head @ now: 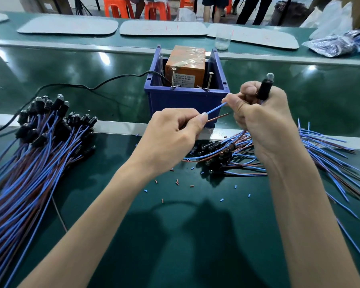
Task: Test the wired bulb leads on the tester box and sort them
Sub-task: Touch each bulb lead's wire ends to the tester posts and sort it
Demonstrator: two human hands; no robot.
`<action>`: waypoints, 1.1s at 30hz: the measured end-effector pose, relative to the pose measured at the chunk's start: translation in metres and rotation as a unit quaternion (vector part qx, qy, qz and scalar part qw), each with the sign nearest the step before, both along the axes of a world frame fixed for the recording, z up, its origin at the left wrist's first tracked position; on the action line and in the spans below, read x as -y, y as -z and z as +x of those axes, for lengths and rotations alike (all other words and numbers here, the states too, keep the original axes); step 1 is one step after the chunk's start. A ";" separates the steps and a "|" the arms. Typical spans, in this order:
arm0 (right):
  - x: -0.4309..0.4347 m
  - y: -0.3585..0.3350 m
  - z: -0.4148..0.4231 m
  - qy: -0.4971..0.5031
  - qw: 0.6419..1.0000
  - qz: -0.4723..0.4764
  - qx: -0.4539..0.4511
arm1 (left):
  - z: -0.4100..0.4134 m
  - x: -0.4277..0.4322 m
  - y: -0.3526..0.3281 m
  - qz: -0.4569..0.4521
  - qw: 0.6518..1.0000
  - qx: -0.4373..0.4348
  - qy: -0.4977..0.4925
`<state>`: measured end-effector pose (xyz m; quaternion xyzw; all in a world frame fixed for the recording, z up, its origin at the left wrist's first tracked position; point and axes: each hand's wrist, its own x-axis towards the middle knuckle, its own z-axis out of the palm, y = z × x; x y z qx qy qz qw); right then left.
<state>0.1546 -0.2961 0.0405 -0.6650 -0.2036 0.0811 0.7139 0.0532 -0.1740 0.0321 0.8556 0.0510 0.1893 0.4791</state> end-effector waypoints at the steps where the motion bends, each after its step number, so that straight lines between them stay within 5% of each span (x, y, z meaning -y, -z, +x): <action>1: 0.000 0.000 0.000 -0.002 1.000 0.003 0.001 | 0.000 0.000 0.000 0.002 1.000 0.000 0.000; 23: -0.001 0.001 0.001 -0.017 0.999 -0.004 0.028 | -0.001 0.000 -0.004 0.012 1.000 0.007 0.002; 28: 0.014 0.002 0.015 0.095 0.994 0.046 -0.036 | -0.004 -0.004 -0.005 -0.032 0.999 0.032 -0.016; 33: 0.001 0.005 0.010 0.070 0.997 0.021 -0.032 | -0.001 0.007 -0.001 -0.043 0.999 0.021 -0.005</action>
